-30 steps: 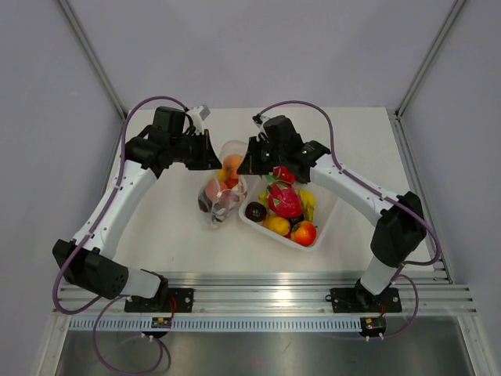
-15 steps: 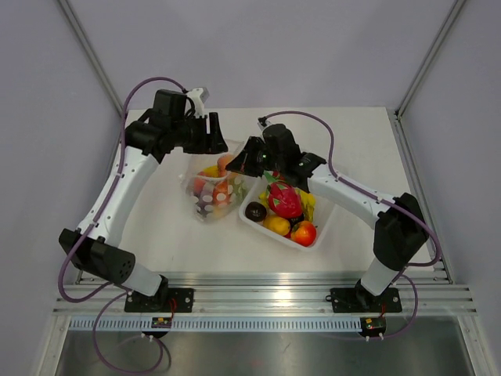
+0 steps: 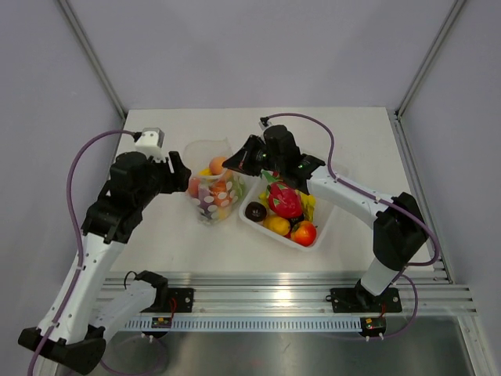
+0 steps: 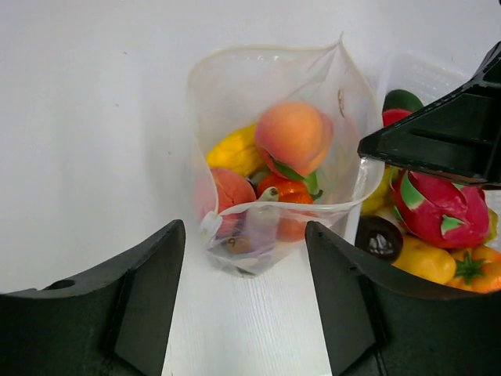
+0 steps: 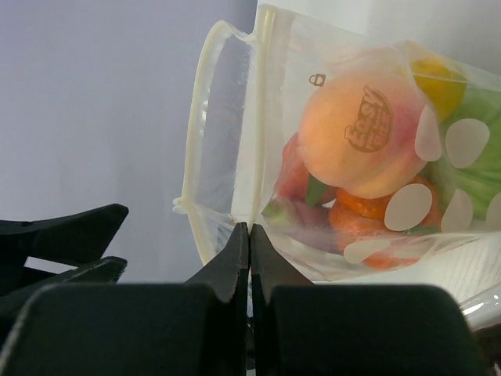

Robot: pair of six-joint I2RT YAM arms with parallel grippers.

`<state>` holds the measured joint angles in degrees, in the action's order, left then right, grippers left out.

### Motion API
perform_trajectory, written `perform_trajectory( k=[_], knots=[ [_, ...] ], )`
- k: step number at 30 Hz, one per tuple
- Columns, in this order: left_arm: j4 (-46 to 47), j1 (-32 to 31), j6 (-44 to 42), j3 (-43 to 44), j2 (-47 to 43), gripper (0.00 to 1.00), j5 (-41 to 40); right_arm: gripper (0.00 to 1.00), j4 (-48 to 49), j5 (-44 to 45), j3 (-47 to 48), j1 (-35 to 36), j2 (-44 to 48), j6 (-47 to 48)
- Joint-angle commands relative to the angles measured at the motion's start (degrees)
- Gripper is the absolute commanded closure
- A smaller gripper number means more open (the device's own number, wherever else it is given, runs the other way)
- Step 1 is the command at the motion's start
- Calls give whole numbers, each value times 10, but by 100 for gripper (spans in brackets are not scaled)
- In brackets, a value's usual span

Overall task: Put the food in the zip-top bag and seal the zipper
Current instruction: Zip the zipper food storage bag at the center of the board.

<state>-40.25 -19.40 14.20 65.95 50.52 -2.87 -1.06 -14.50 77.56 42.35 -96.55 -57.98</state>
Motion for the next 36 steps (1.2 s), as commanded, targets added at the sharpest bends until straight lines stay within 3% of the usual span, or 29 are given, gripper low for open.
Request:
perform_trajectory(
  k=[1, 5, 13, 21, 32, 36],
  knots=[
    [146, 3, -20, -71, -47, 34, -62, 100, 42, -5, 12, 5, 2, -8],
    [159, 17, -49, -103, -58, 36, -66, 100, 41, -4, 8, 6, 6, -6],
    [158, 71, -70, -93, 4, 41, 100, 100, 48, -12, 3, 6, 3, -10],
    [111, 78, -69, -79, 7, 35, 168, 100, 48, -18, 6, 5, 0, -8],
    [134, 84, 11, -139, -42, 31, 103, 100, 45, -18, 0, 5, 3, -3],
    [144, 85, 34, -159, -51, 36, 88, 100, 47, -23, 2, 5, 0, -4]
  ],
)
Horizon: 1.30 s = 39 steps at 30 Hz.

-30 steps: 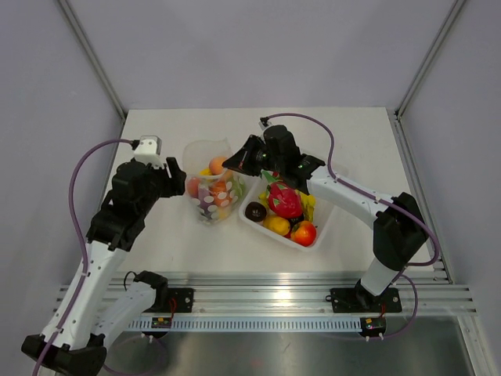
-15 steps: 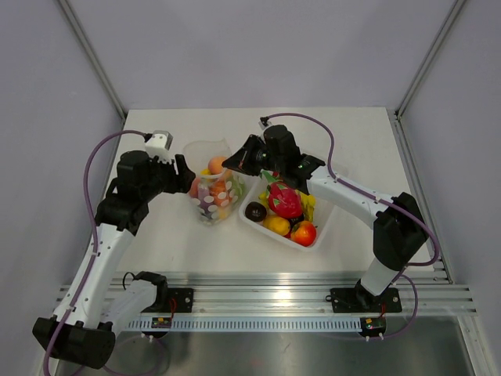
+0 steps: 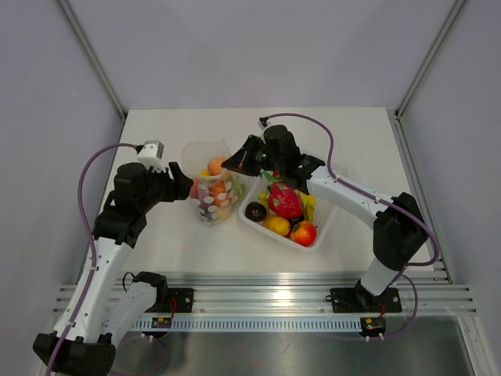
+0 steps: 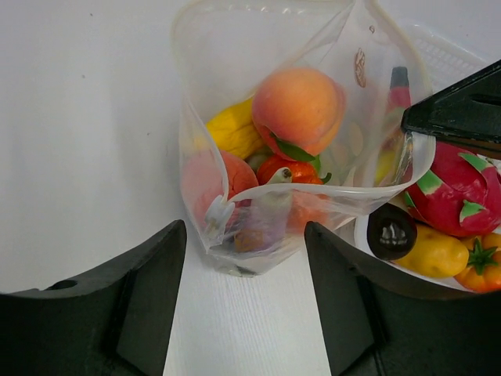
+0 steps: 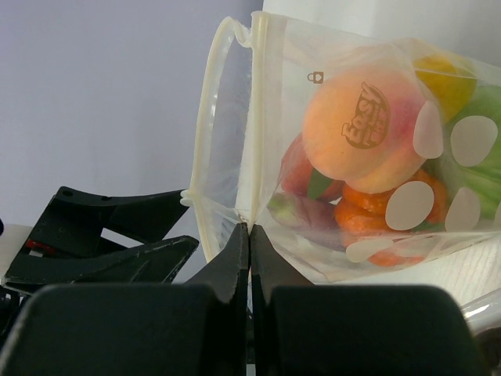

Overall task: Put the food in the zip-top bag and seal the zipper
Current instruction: Zip the zipper food storage bag at the center of the board.

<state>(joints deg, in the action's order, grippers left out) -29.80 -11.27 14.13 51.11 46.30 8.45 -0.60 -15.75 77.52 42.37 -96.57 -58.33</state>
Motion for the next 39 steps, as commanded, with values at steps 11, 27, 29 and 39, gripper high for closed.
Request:
perform_trajectory(
  k=[11, 27, 29, 39],
  knots=[
    [109, 9, 63, -78, -24, 40, -10, 100, 48, -17, 4, 5, -4, -3],
    [222, 12, 49, -101, 1, 100, 34, 100, 34, -29, -10, 6, 10, 22],
    [222, 12, 36, -85, 0, 100, 35, 88, 19, -35, -9, 4, 18, 36],
    [236, 24, -24, 3, 25, 100, 126, 35, -184, 19, 64, -30, 73, 207]
  ],
)
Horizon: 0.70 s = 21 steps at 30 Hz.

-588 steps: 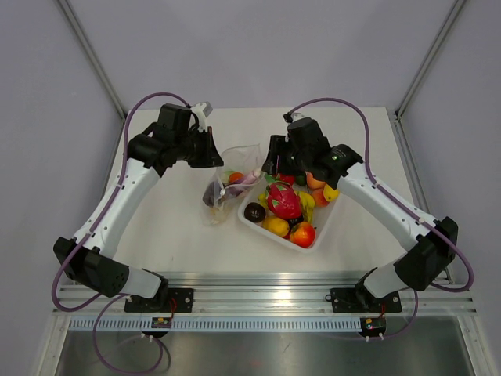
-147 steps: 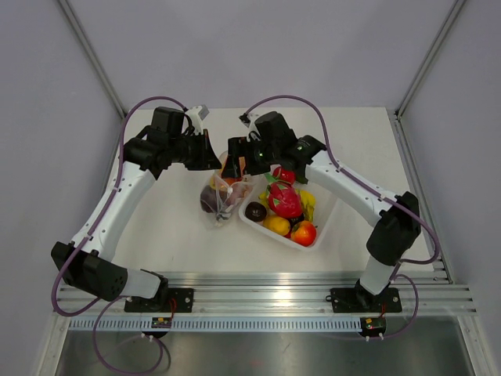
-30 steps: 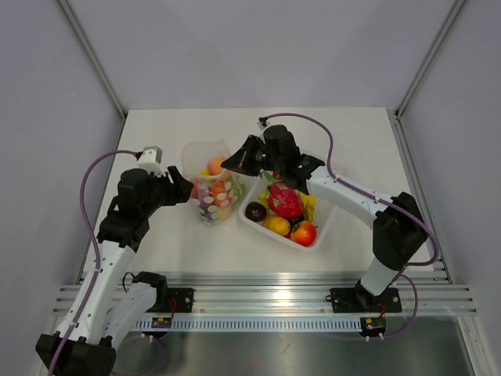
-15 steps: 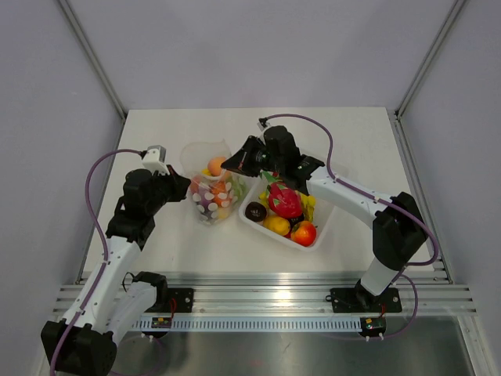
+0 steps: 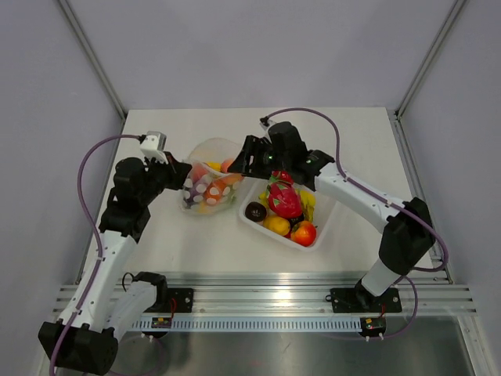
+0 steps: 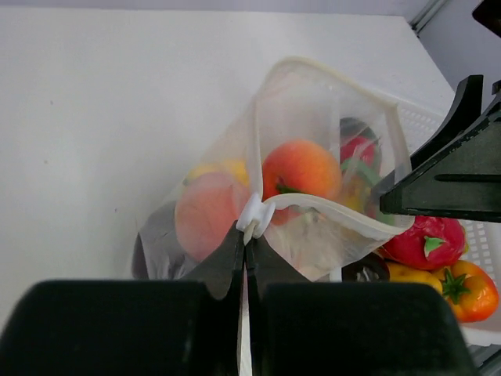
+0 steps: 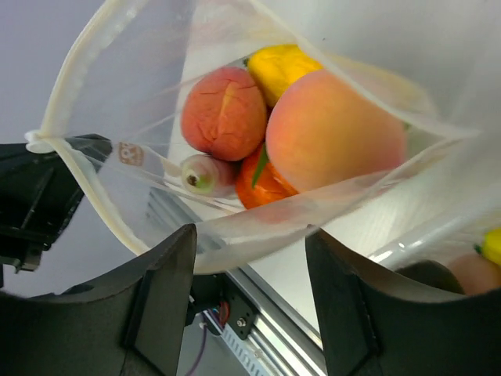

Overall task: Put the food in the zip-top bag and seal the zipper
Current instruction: Zip the zipper food storage bag at the center of the board.

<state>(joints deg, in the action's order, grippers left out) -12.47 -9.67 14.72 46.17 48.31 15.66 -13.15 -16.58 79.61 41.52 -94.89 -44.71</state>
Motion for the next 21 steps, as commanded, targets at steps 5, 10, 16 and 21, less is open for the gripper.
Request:
perform_trajectory(
  k=[5, 10, 16, 21],
  knots=[
    [51, 25, -48, 104, 21, 100, 126, 37, -79, 31, 43, -66, 94, 102],
    [-34, 38, -132, 210, 67, 100, 238, 41, -94, -45, 67, -78, 111, 209],
    [-178, 38, -248, 275, 118, 100, 391, 39, -166, -109, 148, -29, 93, 421],
    [-307, 38, -350, 299, 154, 100, 425, 41, -98, -132, 122, -12, 100, 556]
  ],
)
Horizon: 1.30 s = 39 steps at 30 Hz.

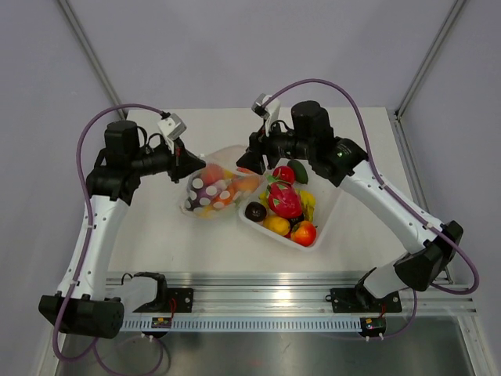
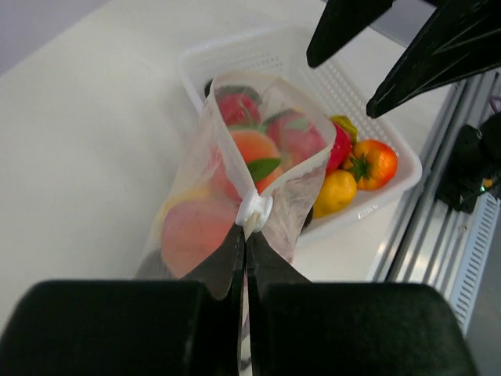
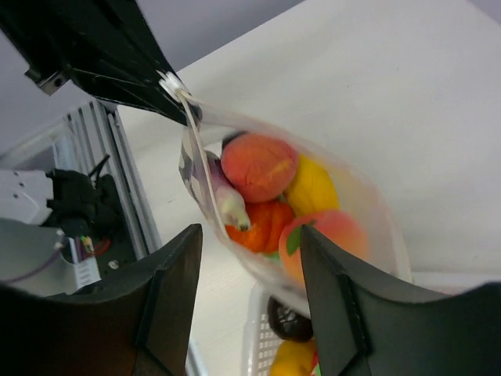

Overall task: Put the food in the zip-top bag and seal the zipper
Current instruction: Zip the zipper food storage bag at the center of the board.

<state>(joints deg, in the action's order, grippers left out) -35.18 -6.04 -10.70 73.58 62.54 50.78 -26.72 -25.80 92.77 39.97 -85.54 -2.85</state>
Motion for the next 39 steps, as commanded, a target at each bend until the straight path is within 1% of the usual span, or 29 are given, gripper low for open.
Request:
perform_trajectory(
  k=[1, 3, 4, 6, 11, 16, 23, 25, 29, 32, 33, 35, 39],
  knots=[
    [-81, 2, -99, 19, 14, 100, 72, 41, 60, -50, -27, 5, 12, 150],
    [-85, 2, -114, 1, 16, 100, 70, 43, 118, -82, -69, 7, 20, 186],
    [-84, 2, -116, -4, 18, 100, 70, 44, 129, -105, -80, 8, 18, 195],
    [-83, 2, -124, -12, 24, 100, 82, 49, 133, -123, -77, 11, 7, 224],
    [-98, 2, -147, -18, 39, 100, 106, 47, 110, -166, -30, 19, -34, 274],
    [-110, 2, -169, -12, 45, 100, 107, 44, 101, -225, 17, 20, -68, 301],
    [-139, 2, -190, -2, 50, 100, 114, 41, 44, -297, 86, 20, -132, 353],
    [-143, 2, -194, 1, 51, 100, 114, 41, 24, -313, 107, 20, -150, 355],
    [-145, 2, -194, 3, 53, 100, 110, 41, 20, -340, 121, 22, -168, 351],
    [-151, 2, -199, 9, 57, 100, 111, 38, -6, -355, 144, 31, -187, 362],
    [-151, 2, -199, 9, 57, 100, 110, 38, -32, -355, 151, 34, -192, 369],
    [-152, 2, -199, 9, 59, 100, 112, 39, -49, -363, 170, 36, -206, 376],
    [-153, 2, -199, 9, 62, 100, 117, 44, -41, -374, 180, 36, -218, 358]
  ],
)
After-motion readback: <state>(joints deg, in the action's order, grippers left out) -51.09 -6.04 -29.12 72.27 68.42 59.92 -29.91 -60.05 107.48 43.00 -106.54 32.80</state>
